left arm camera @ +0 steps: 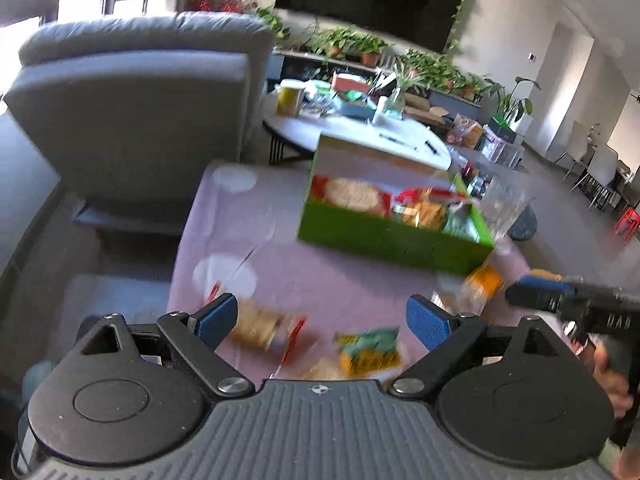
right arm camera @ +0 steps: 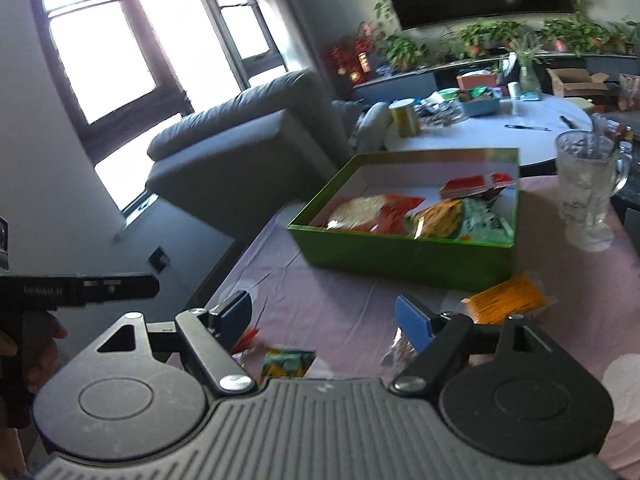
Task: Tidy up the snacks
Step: 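Move the right tool to the red-and-yellow striped chip bag on the table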
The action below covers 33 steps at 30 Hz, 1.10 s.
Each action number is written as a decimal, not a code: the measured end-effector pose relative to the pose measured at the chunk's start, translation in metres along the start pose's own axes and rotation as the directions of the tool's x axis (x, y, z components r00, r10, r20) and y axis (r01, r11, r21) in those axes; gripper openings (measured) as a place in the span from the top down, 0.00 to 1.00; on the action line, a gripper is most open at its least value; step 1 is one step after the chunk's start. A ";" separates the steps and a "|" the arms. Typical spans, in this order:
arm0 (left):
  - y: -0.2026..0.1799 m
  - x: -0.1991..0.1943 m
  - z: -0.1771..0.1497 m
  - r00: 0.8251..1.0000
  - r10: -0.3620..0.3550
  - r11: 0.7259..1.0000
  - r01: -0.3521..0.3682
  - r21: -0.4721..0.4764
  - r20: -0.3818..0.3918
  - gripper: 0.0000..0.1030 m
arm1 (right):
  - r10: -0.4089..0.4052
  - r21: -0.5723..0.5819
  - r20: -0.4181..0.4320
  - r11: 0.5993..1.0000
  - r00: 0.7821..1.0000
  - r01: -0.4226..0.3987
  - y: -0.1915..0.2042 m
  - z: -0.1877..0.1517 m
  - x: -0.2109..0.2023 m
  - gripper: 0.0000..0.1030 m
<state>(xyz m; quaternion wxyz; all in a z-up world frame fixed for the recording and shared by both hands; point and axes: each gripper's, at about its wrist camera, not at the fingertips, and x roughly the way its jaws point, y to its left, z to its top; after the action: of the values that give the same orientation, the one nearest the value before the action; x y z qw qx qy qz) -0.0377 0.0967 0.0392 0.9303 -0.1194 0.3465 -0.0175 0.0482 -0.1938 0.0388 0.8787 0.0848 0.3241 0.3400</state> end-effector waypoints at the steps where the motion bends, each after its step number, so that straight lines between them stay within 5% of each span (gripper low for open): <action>1: 0.006 -0.002 -0.008 1.000 -0.003 1.000 0.002 -0.004 -0.009 0.12 | 0.006 -0.013 -0.008 1.000 1.000 -0.007 0.004 -0.002 0.001 0.42; 12: 0.024 0.005 -0.087 0.984 0.010 1.000 -0.012 -0.009 -0.180 0.12 | 0.027 -0.061 -0.093 0.998 0.995 -0.033 0.026 -0.022 0.018 0.41; 19: 0.016 0.016 -0.106 0.981 0.042 0.999 -0.037 0.032 -0.188 0.06 | 0.019 -0.059 -0.117 0.998 0.993 -0.027 0.029 -0.032 0.018 0.38; 26: -0.023 0.031 -0.107 0.981 -0.042 0.991 0.065 0.113 -0.191 0.04 | 0.018 -0.039 -0.135 0.999 0.991 -0.023 0.026 -0.042 0.018 0.38; 30: -0.047 0.046 -0.104 0.956 -0.191 0.967 0.222 0.122 -0.220 0.05 | 0.011 -0.038 -0.145 0.999 0.989 -0.016 0.026 -0.046 0.018 0.38; 33: -0.062 0.055 -0.101 0.944 -0.226 0.955 0.263 0.134 -0.239 0.07 | -0.005 -0.046 -0.147 0.999 0.989 -0.002 0.025 -0.047 0.017 0.38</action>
<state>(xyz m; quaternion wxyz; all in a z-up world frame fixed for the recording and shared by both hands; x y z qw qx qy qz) -0.0587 0.0089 -0.0557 0.8831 -0.0817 0.4276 -0.1747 0.0147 -0.1667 0.0031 0.8544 0.0392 0.3803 0.3519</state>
